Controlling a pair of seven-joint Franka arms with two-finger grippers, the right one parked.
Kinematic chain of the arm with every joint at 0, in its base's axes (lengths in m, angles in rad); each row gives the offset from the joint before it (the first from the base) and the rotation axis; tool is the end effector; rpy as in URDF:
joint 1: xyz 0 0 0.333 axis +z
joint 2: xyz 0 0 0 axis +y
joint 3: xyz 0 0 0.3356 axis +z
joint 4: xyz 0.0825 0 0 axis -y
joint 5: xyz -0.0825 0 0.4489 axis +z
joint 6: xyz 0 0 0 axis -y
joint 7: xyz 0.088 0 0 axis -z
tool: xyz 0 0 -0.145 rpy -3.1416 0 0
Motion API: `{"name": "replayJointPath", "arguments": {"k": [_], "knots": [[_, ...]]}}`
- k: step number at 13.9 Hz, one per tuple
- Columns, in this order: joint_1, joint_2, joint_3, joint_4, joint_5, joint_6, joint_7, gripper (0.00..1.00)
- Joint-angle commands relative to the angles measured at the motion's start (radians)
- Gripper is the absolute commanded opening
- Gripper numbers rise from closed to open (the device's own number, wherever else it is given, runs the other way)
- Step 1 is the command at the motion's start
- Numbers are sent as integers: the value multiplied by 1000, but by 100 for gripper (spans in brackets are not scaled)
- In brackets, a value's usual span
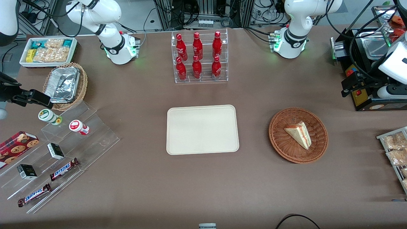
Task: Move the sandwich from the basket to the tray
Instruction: 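Move the left gripper over the sandwich in the wicker basket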
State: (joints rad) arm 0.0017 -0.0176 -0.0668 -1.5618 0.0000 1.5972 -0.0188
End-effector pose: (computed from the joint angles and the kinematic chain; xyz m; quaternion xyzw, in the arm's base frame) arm 0.6174 -0.0406 0.6242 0.9994 -0.0232 0.0265 0.0005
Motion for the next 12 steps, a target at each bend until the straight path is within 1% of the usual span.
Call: {"name": "replayJointPath", "arguments": {"k": [1, 5, 7, 12], "knots": [[-6, 4, 1, 13, 18, -32, -16, 100], [-8, 57, 1, -10, 18, -4, -16, 100], [-9, 73, 1, -55, 11, 77, -32, 100], [-15, 76, -1, -294, 15, 344, -231, 100]]}}
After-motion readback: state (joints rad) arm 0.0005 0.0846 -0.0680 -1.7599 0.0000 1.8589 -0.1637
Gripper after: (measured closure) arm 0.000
